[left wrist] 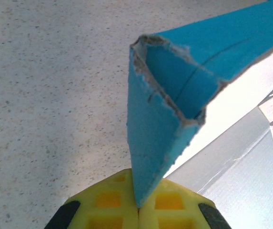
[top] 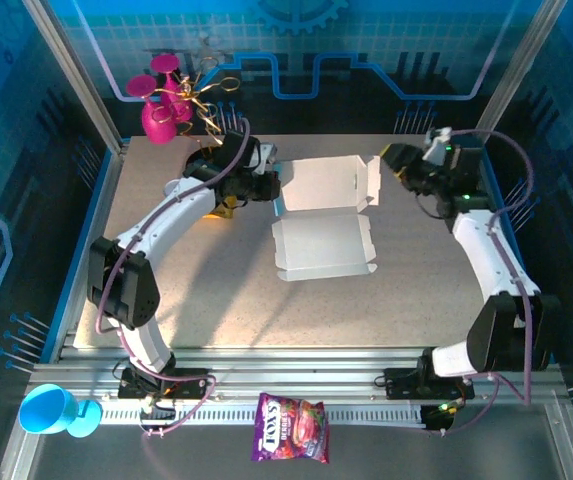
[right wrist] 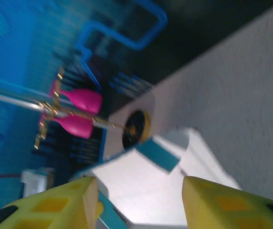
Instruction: Fold the paper box
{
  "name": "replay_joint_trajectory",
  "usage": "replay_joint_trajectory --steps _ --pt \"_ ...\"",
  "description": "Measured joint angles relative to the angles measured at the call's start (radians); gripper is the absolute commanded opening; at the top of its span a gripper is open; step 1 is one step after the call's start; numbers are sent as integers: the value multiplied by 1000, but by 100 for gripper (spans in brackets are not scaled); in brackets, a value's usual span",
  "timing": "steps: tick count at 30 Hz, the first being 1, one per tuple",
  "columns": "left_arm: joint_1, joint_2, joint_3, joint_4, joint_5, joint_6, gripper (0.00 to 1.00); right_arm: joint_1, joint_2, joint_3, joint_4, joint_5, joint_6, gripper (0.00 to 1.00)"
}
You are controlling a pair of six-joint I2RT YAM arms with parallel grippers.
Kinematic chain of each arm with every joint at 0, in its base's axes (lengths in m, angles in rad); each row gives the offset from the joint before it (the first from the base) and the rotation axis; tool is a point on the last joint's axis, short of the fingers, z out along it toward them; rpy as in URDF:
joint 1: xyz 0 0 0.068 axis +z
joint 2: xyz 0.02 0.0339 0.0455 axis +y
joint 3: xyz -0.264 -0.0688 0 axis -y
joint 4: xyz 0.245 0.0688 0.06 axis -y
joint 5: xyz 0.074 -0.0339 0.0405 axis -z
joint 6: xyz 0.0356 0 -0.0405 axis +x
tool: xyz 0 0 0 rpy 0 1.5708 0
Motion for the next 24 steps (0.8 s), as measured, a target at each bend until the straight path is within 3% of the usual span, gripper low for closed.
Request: replay_joint_trajectory --steps 5,12,17,24 --pt "38 19 18 1 137 -1 0 -129 64 7 129 -111 8 29" --pt "58 61 66 -5 233 0 0 -140 190 -20 119 -275 -90 40" --pt "58 62 77 -29 243 2 0 -64 116 -18 -18 -215 -287 49" --pt "58 63 78 -38 248 2 0 -7 60 10 -132 -77 -452 49"
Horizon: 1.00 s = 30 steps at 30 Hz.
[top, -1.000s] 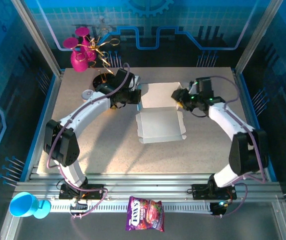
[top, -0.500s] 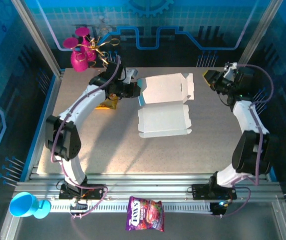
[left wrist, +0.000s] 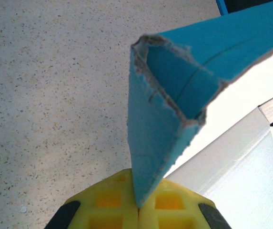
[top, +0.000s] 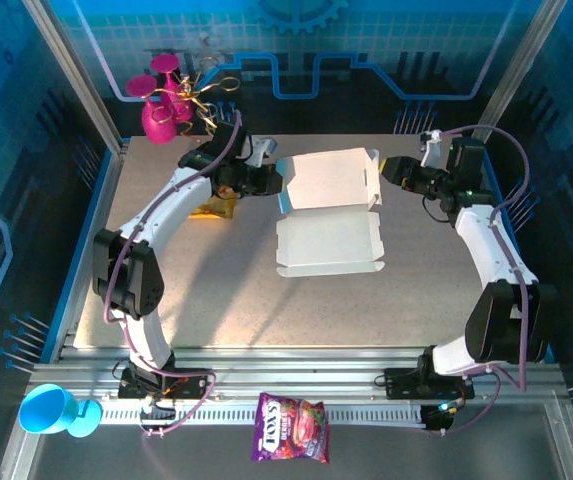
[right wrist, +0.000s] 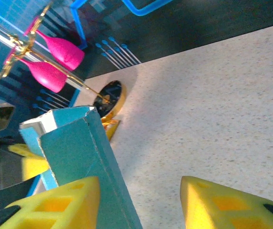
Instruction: Fold the paper box
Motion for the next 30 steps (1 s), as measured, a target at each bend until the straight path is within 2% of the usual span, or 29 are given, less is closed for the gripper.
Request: replay_joint_trajectory --steps 6,14,17,20,30 --pt "0 0 0 0 1 0 0 14 11 1 -34 13 -43 49" --pt "0 0 0 1 44 9 0 11 120 39 -26 -183 -73 43" --pt "0 0 0 0 54 20 0 11 145 55 -38 -216 -92 43" --pt "0 0 0 0 62 24 0 11 150 69 -58 -219 -121 49" --pt "0 0 0 0 69 26 0 28 150 103 -119 -135 -201 49"
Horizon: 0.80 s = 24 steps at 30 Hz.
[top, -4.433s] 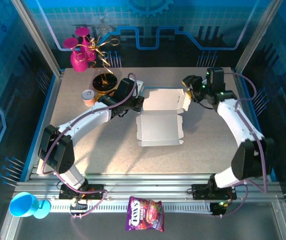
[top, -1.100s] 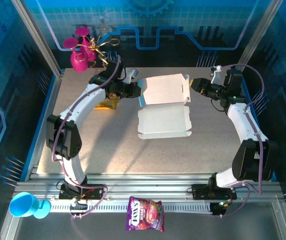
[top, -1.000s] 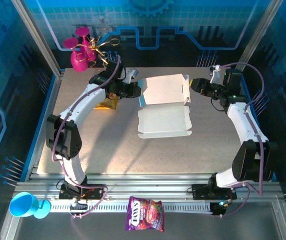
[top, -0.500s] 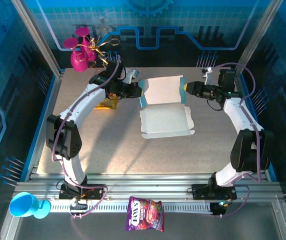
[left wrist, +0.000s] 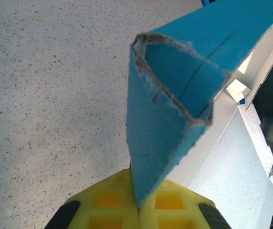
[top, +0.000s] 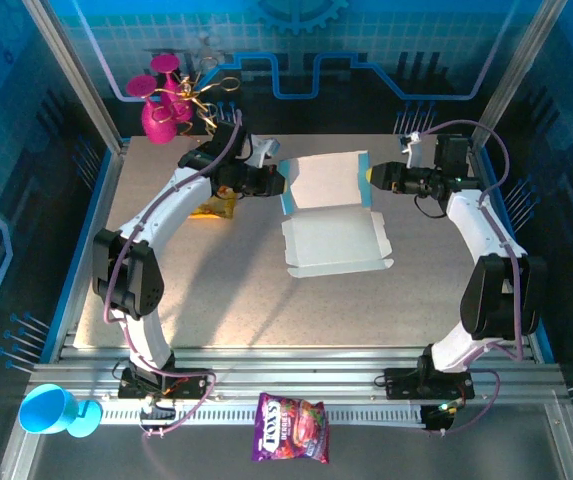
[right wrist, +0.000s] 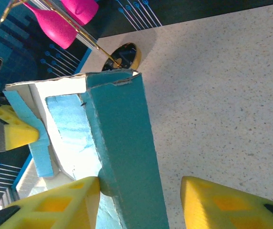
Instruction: Fold the paper box
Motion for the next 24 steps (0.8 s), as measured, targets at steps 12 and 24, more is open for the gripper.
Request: replay_joint_trajectory --steps 12,24 --pt "0 0 0 0 0 0 0 54 12 62 -64 105 -72 48" --pt "1 0 0 -6 0 0 0 117 63 133 -134 257 -134 32"
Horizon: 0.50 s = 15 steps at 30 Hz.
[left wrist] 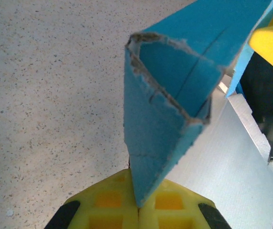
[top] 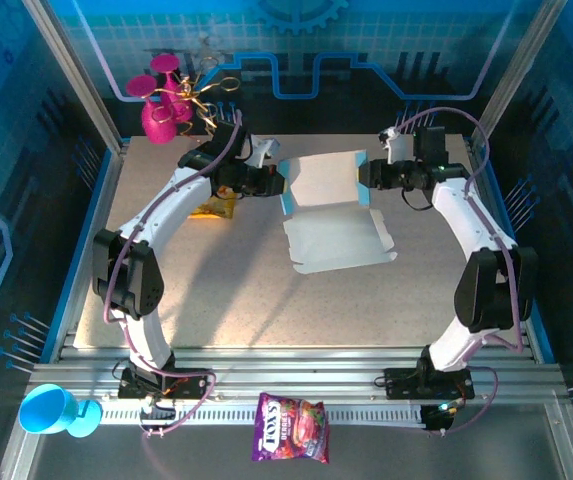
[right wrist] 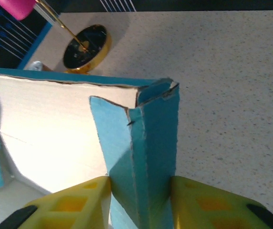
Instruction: Fold the paper box
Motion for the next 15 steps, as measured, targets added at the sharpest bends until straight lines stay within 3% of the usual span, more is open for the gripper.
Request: replay_joint_trajectory --steps 15 --pt "5 0 0 -14 -6 15 0 81 6 34 -60 274 -55 3"
